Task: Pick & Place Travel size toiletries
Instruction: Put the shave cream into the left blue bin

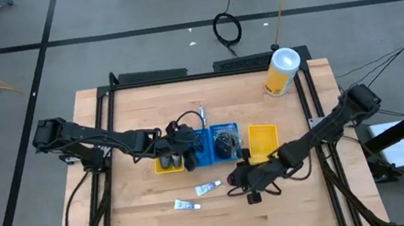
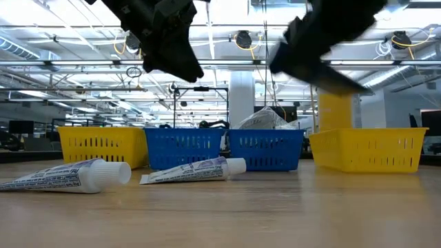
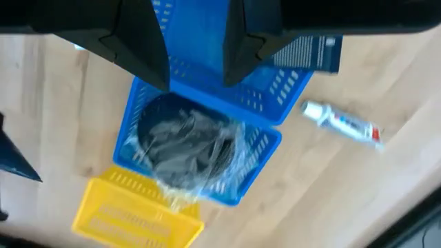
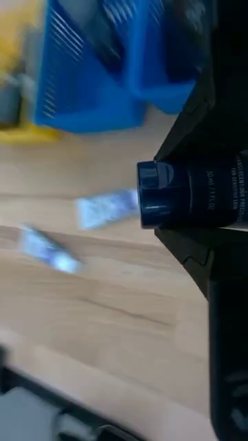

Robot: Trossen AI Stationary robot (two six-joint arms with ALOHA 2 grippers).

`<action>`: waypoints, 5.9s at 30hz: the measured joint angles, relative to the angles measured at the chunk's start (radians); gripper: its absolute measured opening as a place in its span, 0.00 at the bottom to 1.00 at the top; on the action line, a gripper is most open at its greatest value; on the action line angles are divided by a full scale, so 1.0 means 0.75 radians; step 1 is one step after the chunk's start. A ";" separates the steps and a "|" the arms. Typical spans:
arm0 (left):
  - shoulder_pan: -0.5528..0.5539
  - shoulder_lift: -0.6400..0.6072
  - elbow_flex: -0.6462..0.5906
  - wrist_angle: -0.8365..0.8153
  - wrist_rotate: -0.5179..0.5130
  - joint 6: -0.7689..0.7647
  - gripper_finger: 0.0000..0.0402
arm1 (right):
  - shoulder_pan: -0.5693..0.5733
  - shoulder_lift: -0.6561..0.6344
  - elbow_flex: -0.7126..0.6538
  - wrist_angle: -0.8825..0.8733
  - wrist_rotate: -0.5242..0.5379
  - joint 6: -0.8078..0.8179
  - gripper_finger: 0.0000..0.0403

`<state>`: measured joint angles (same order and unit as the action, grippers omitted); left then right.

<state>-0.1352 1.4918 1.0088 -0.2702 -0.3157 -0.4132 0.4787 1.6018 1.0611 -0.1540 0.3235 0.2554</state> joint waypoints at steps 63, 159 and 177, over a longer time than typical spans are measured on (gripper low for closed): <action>-0.014 0.009 0.001 0.616 -0.210 0.415 0.34 | -0.497 -0.083 -0.368 1.824 0.184 -0.360 0.29; -0.181 -0.060 0.002 0.249 -0.731 0.148 0.00 | -0.504 0.003 -0.299 1.854 -0.051 -0.403 0.39; -0.240 -0.120 -0.001 -0.351 -0.472 -0.295 0.00 | -0.451 -0.171 -0.351 1.821 -0.048 -0.540 0.36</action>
<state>-0.3153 1.4015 1.0080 -0.5335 -0.6697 -0.6341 0.1406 1.4736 0.7975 1.2119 0.2876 -0.1497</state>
